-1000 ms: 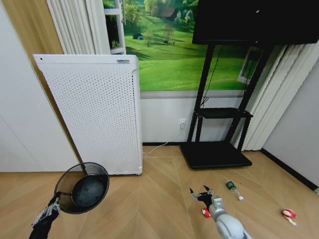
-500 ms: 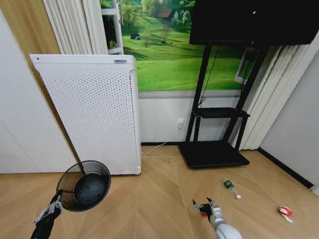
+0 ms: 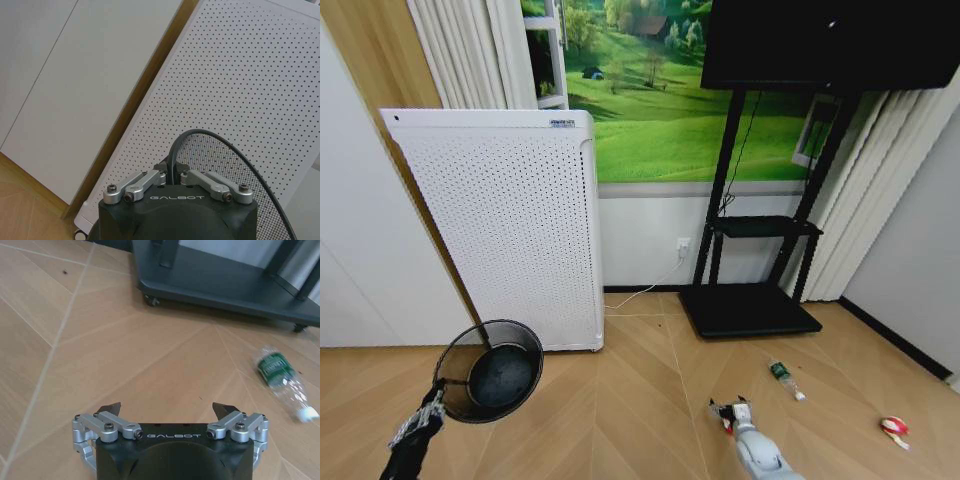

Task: Pick up the trash bin and place the garbage on the floor into it.

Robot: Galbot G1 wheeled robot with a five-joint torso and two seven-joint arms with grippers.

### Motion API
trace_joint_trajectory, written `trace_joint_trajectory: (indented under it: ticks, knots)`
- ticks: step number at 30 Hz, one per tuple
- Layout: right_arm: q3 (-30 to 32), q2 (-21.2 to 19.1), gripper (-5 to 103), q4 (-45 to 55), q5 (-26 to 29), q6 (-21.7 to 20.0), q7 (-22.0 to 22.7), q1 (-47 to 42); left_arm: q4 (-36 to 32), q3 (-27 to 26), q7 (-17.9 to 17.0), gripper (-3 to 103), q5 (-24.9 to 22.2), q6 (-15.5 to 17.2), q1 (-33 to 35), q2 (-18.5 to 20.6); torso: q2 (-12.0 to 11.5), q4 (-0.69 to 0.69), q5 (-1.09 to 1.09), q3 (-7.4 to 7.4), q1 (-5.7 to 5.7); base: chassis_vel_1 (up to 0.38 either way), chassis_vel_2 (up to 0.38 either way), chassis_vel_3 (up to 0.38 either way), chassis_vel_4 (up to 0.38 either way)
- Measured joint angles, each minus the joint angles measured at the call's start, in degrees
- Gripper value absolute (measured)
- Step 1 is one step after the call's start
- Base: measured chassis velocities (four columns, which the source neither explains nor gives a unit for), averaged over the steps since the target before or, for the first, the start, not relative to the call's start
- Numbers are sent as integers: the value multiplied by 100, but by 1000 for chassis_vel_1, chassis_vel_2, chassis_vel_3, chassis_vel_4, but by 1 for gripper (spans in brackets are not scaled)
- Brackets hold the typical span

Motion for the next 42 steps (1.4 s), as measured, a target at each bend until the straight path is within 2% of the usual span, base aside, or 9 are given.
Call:
trace_joint_trajectory:
  ticks: [8,18,21,25,29,34,35,38,42]
  knots:
    - [264,-46,100,310,334,-52,-211,-707,13,32,-32,7,45,36,-107,3,0,-1,1,0,0,0,0,0,0]
    - [182,163,100,112,527,-62,-194,-528,-27,43,-41,7,76,57,-112,26,0,2,1,0,0,0,0,0,0]
    - [127,193,100,-32,489,-62,-190,-392,-27,36,-42,7,76,57,-106,25,0,2,2,0,0,0,0,0,0]
    - [83,236,101,-385,-30,89,-245,-178,-27,27,-44,7,73,57,-105,14,0,1,1,0,0,0,0,0,0]
    - [52,299,87,-730,-339,203,-276,35,-14,23,-45,7,68,57,-107,8,0,1,2,0,0,0,0,0,0]
    - [39,282,65,-853,-366,127,-297,88,-32,-20,-71,7,41,57,-122,20,0,0,0,0,0,0,0,0,0]
    - [39,282,65,-853,-366,127,-297,88,-32,-20,-71,7,41,57,-122,20,0,0,0,0,0,0,0,0,0]
    - [54,255,49,-920,-365,92,-363,41,-31,-38,-79,7,30,57,-123,26,0,-1,2,0,0,0,0,0,0]
    - [99,252,38,-956,-364,94,-386,16,-16,-37,-80,7,30,53,-120,21,0,0,2,0,0,0,0,0,0]
